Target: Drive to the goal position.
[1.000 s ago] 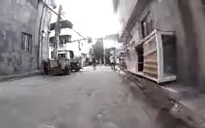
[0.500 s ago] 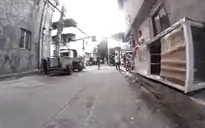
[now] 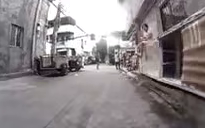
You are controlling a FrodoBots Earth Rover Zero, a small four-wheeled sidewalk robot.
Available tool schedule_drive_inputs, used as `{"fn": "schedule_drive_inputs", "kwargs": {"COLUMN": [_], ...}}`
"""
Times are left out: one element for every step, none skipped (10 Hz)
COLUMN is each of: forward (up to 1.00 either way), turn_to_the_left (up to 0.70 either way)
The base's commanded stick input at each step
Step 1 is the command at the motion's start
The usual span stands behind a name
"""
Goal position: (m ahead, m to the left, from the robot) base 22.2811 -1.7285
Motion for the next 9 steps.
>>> {"fn": "schedule_drive_inputs", "kwargs": {"forward": [1.00,1.00,1.00,1.00,1.00,1.00,1.00,1.00,1.00], "turn_to_the_left": [0.00,0.00,0.00,0.00,0.00,0.00,0.00,0.00,0.00]}}
